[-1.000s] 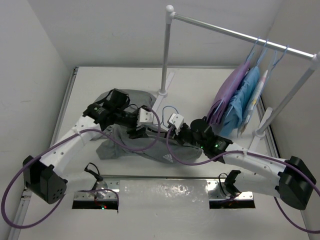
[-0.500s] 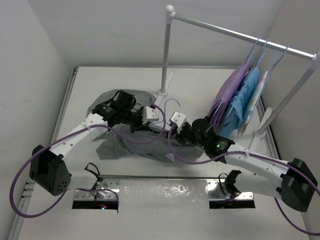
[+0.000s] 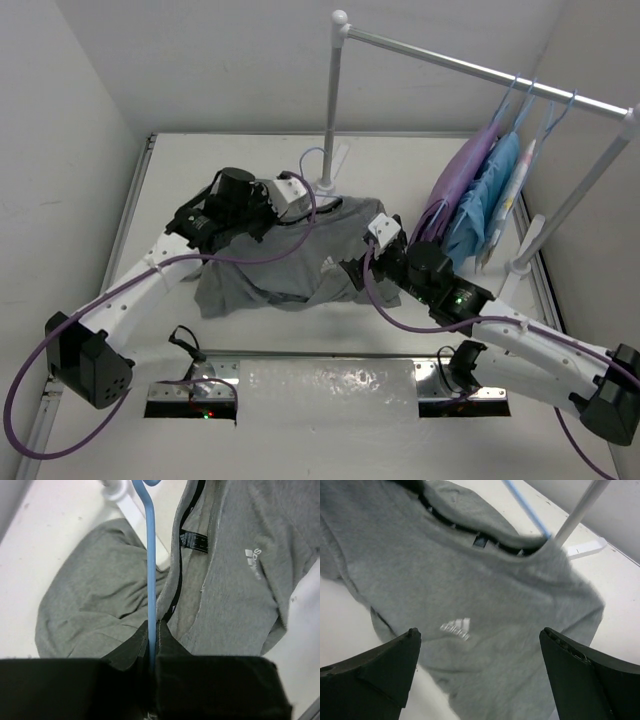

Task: Place the t-shirt on the hanger
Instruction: Place the hanger at the clothesline.

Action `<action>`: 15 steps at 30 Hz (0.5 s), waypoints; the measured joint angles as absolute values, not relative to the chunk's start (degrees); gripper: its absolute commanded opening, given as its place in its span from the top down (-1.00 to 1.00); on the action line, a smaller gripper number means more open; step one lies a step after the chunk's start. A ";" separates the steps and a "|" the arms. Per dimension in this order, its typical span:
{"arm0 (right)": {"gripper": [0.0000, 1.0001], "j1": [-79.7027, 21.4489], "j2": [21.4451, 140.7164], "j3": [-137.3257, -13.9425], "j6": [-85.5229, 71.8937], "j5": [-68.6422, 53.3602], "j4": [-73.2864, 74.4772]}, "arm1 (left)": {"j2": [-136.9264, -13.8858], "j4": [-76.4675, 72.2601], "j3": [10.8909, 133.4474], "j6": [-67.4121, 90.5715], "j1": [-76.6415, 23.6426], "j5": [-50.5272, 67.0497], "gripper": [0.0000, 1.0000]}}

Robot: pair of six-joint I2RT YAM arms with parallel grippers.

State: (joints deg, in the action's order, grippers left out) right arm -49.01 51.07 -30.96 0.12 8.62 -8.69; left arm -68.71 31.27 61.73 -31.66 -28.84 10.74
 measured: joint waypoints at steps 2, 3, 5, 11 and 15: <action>-0.98 -49.01 50.04 -30.96 -0.45 8.56 -7.57 | -69.43 30.89 63.33 -30.15 -28.84 9.39 1.00; -0.98 -48.99 49.74 -30.94 -0.64 8.49 -7.01 | -69.67 30.79 64.47 -29.39 -28.84 8.95 1.00; -0.98 -48.99 49.30 -30.55 -1.32 7.42 -6.70 | -70.39 31.81 68.07 -28.34 -28.84 8.75 1.00; -0.98 -49.01 49.23 -26.72 -3.44 4.62 -6.72 | -73.87 32.99 83.02 -26.24 -30.15 7.11 1.00; -0.98 -49.01 49.74 -24.71 -5.21 3.60 -6.94 | -79.55 34.30 94.08 -25.41 -34.50 3.51 1.00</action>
